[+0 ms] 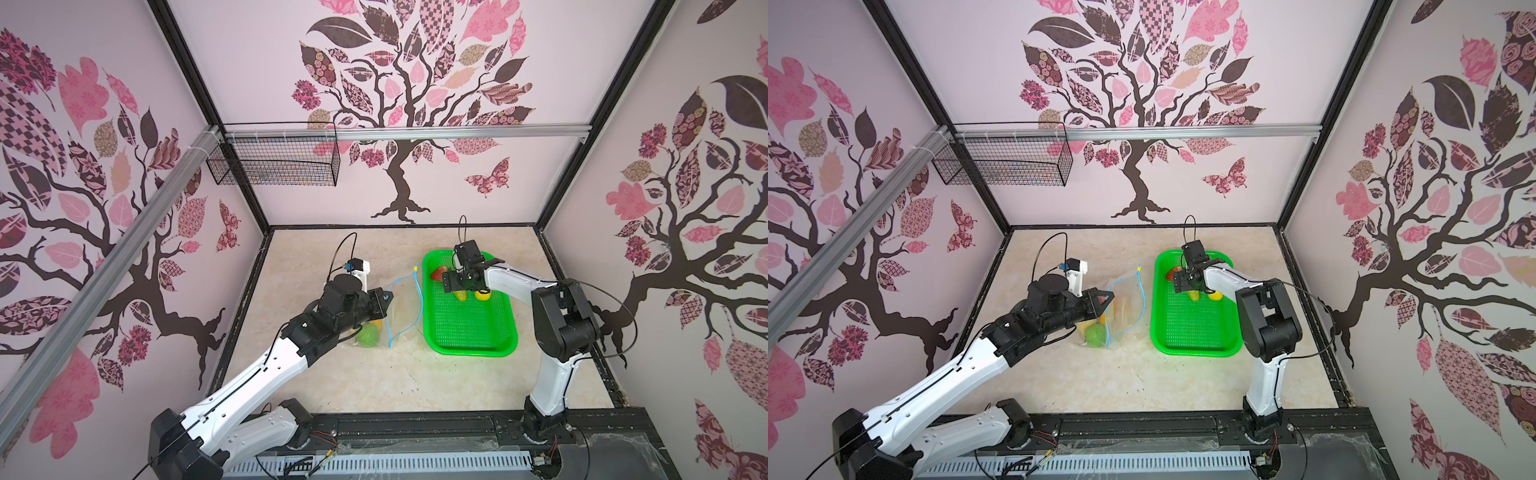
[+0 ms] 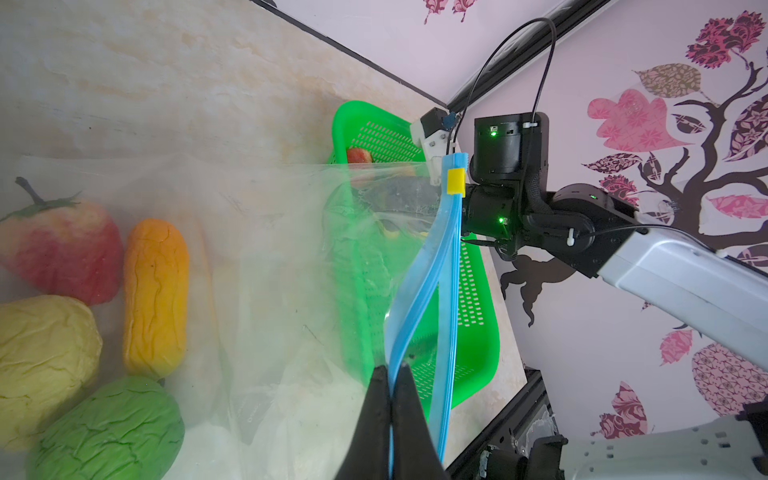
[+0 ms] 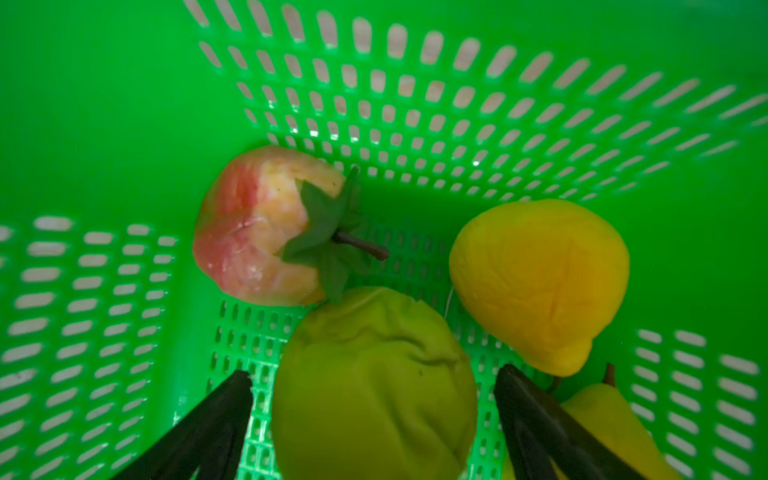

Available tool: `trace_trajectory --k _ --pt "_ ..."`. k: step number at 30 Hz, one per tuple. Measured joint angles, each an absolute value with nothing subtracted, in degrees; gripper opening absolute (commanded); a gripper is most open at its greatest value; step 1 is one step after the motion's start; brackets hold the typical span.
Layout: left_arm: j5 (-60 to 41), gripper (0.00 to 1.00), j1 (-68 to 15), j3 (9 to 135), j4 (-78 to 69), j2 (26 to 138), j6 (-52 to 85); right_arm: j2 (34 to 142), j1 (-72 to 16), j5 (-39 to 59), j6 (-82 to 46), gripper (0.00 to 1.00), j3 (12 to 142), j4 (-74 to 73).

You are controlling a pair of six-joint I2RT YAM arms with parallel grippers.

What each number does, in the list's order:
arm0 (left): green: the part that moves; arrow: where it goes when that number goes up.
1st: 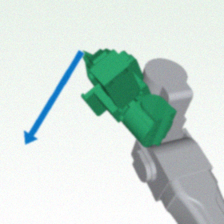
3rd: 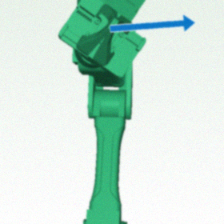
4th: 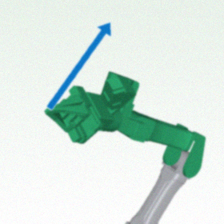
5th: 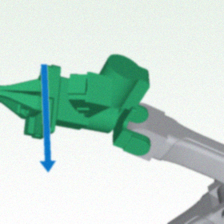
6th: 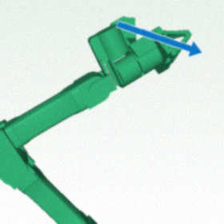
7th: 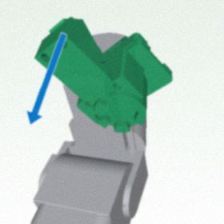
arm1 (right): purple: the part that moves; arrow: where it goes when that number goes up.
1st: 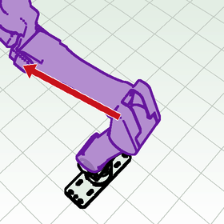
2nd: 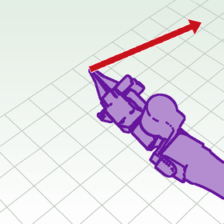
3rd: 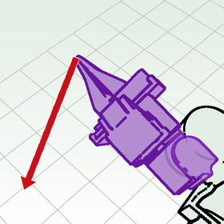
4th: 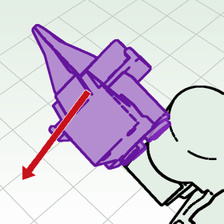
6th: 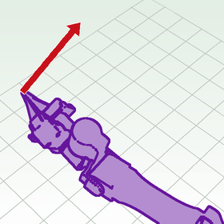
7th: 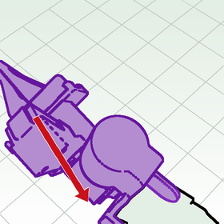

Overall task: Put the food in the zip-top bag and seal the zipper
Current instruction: 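Grasp the green pear with the right gripper while the left gripper lifts the bag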

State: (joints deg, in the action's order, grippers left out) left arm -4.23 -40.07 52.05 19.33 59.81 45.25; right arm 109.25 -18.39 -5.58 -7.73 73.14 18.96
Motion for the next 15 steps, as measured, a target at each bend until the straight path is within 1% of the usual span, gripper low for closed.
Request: trace_trajectory --k 5,9,12,15 --pt "-1.08 0.0 -39.75 52.56 22.87 58.52 44.6 110.67 -17.56 -4.56 -8.1 0.75 73.14 19.11" --pt "1.3 0.0 -36.93 54.33 26.39 55.94 43.44 111.11 -17.43 -3.79 -8.23 0.65 73.14 19.09" --pt "3.05 0.0 -33.87 56.16 28.64 53.54 42.44 111.11 -17.43 -3.03 -8.16 0.63 73.19 19.07" --pt "6.46 0.0 -32.67 58.96 31.62 51.44 40.23 111.09 -17.43 -2.31 -8.16 0.62 73.19 19.07"
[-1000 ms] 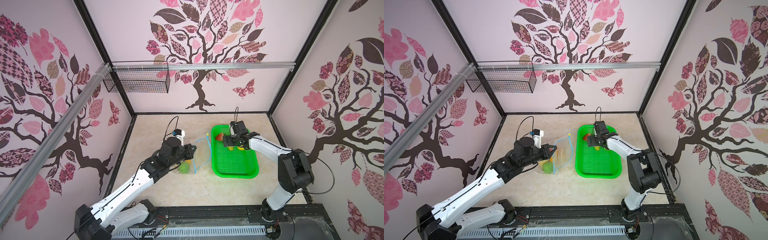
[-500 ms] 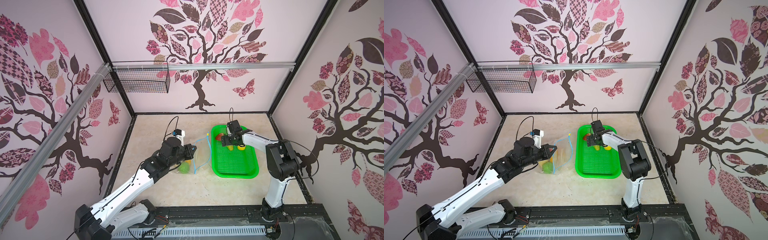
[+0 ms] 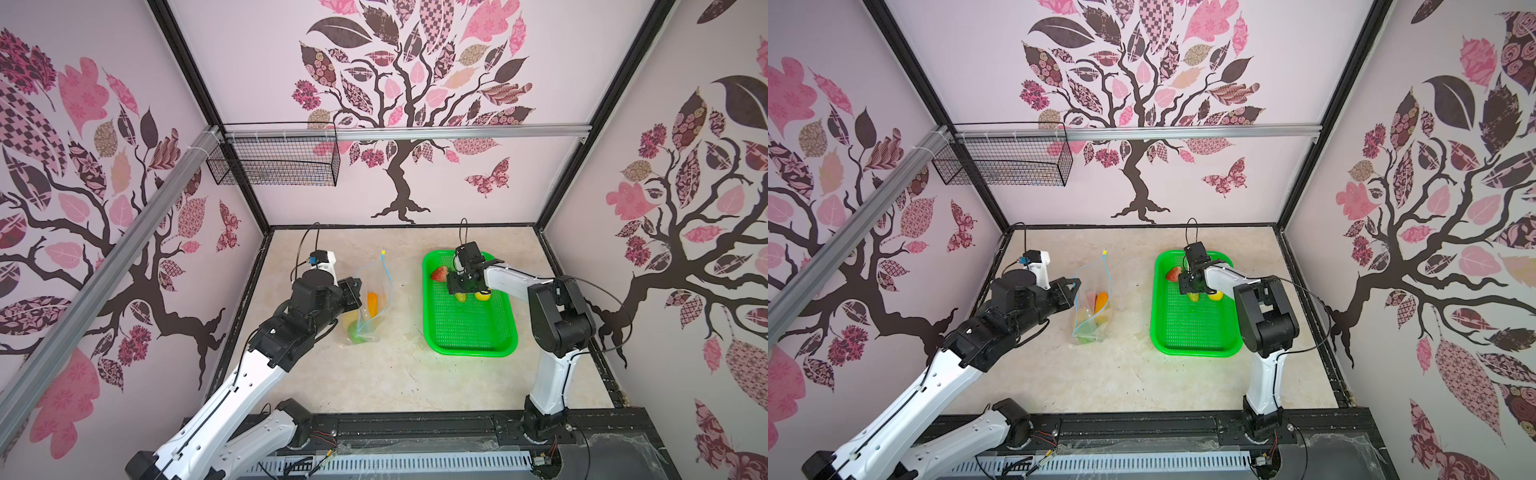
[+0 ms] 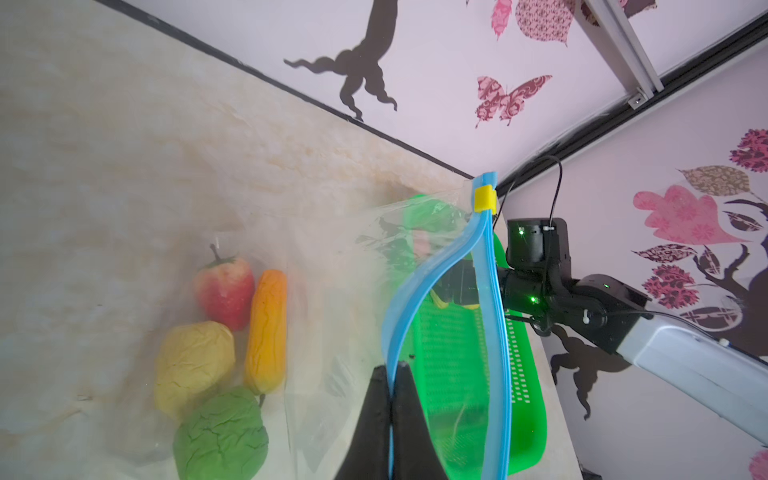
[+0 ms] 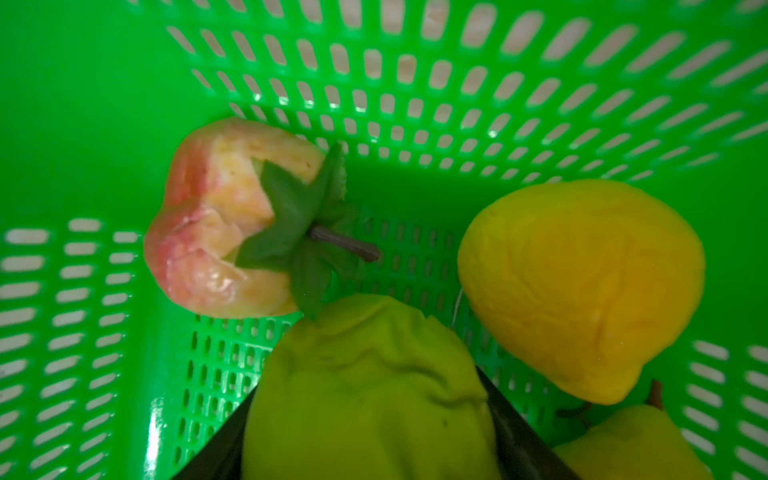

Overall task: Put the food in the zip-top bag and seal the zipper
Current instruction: 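Grasp the green pear with the right gripper while the left gripper lifts the bag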

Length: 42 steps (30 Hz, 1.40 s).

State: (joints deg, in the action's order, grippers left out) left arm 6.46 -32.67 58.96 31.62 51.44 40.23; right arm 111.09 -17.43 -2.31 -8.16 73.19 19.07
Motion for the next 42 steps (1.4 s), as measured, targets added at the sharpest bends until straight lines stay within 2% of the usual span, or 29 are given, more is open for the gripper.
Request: trace_trajectory --k 9,17,25,32,42 --pt "17.04 0.0 -32.6 66.17 37.47 47.59 32.4 110.96 -17.43 -0.64 -8.16 0.61 73.19 19.07" --pt "18.83 0.0 -32.6 66.22 39.29 49.12 29.58 110.37 -17.43 0.51 -8.6 0.6 72.69 19.05" --pt "10.11 0.0 -32.6 62.54 33.43 55.35 31.55 105.75 -17.43 1.28 -9.21 0.6 71.02 19.62" --pt "-0.23 0.0 -32.8 59.22 26.68 62.5 35.97 95.46 -17.43 1.23 -10.13 0.6 70.52 21.78" --pt "-4.62 0.0 -34.72 57.71 21.93 63.57 39.11 79.61 -18.33 7.16 -15.27 0.56 70.32 19.99"
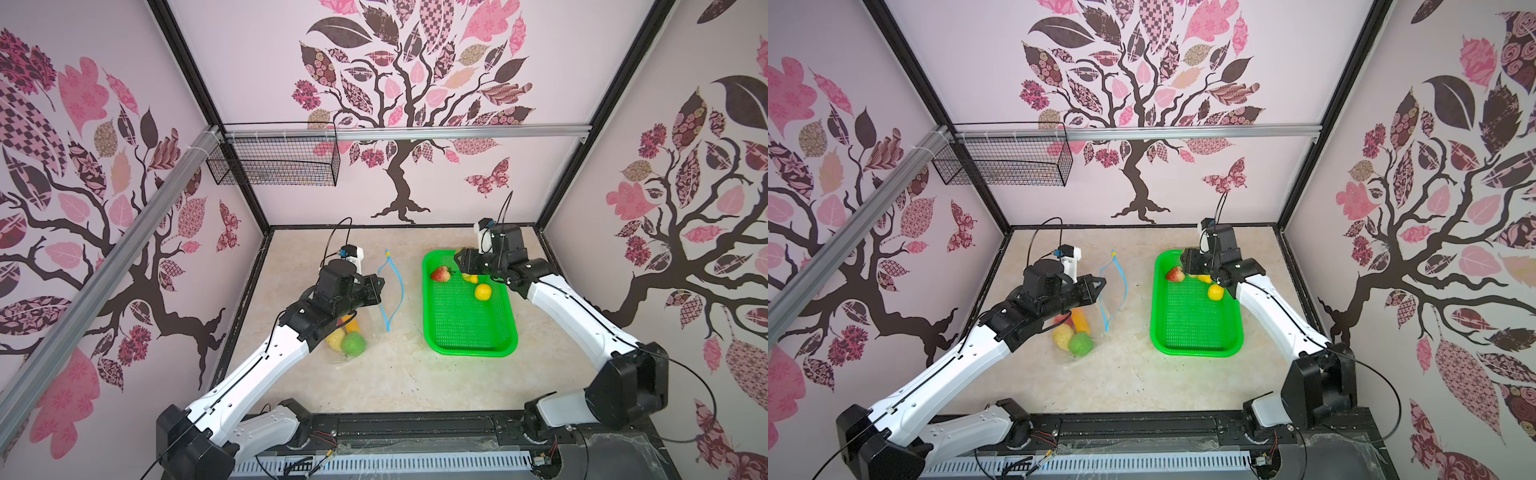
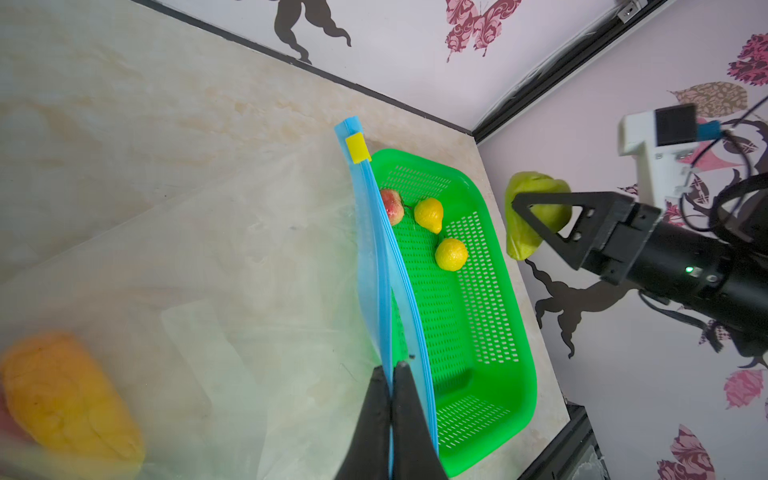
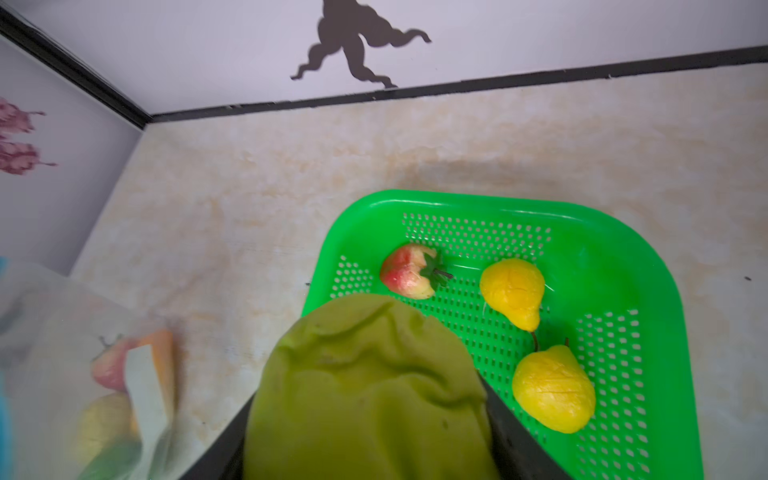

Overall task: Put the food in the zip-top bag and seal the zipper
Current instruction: 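Grasp the green pear with the right gripper while the left gripper lifts the bag, then carry the green pear into the bag mouth and open the right gripper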

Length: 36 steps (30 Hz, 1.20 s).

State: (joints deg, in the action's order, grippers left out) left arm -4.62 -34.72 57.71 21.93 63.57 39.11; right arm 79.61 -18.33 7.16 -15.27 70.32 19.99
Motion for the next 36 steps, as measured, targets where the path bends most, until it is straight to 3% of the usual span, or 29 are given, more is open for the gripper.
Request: trace_trajectory --k 16,24,36 --pt "-5.19 0.0 -36.27 53.69 21.19 60.14 43.86 75.79 -38.81 17.23 -29.74 0.56 63.07 -1.21" --pt "-5.39 0.0 -34.52 53.36 21.28 58.59 45.84 77.65 -41.19 19.99 -33.65 0.56 57.6 -12.91" --pt "-6.17 0.0 -34.41 52.64 21.06 58.65 46.83 82.41 -43.51 21.15 -32.51 0.56 56.07 -14.76"
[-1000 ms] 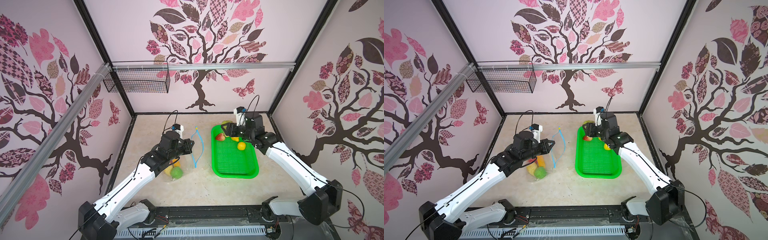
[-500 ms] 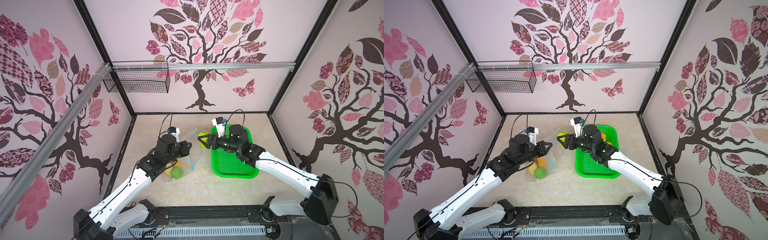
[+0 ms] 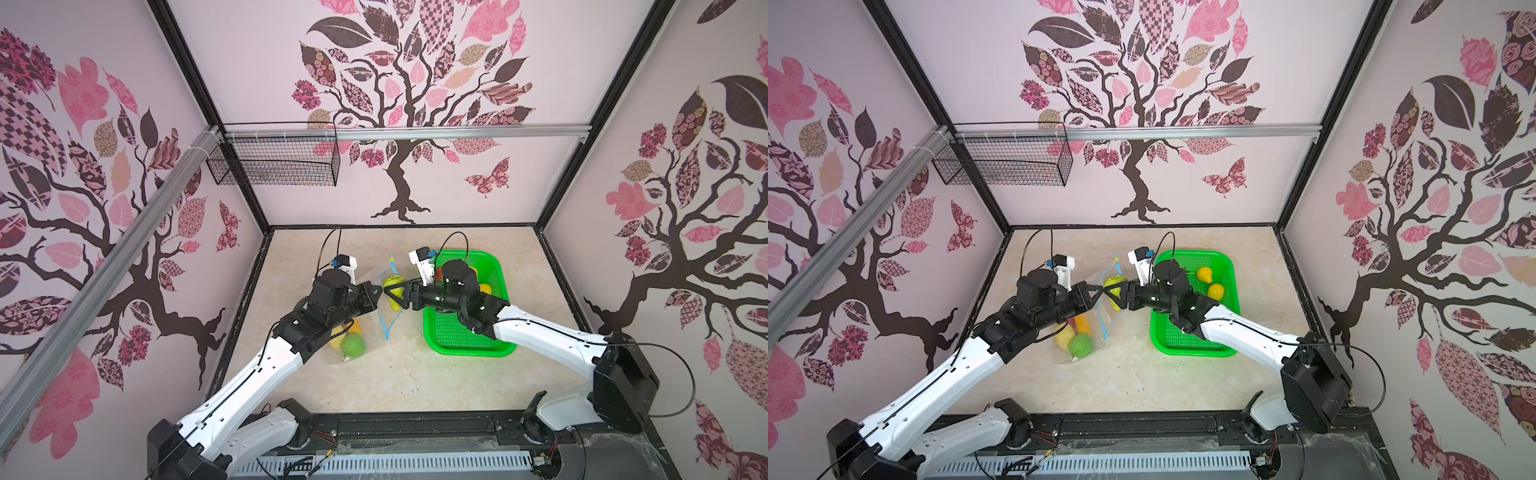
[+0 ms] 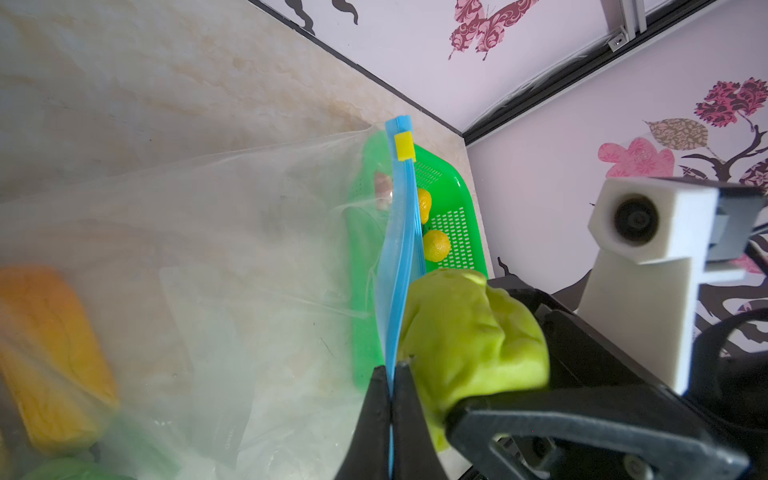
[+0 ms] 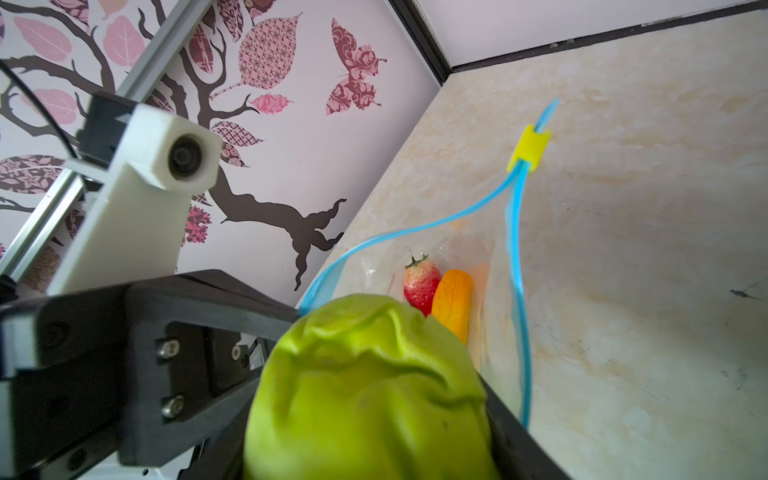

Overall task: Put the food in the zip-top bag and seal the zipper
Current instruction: 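Carry the green pear into the bag mouth and open the right gripper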

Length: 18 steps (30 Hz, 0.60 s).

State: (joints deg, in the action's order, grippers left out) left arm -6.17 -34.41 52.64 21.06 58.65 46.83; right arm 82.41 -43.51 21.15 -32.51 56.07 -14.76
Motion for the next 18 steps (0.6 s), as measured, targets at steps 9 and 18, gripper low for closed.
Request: trace_trajectory --k 9,18 --pt "-8.01 0.0 -34.76 52.64 21.08 59.86 45.39 85.54 -44.6 17.58 -29.36 0.56 55.66 -7.44" --pt "-8.49 0.0 -37.21 51.2 20.25 63.16 45.06 90.65 -45.69 11.94 -27.0 0.61 55.99 2.02"
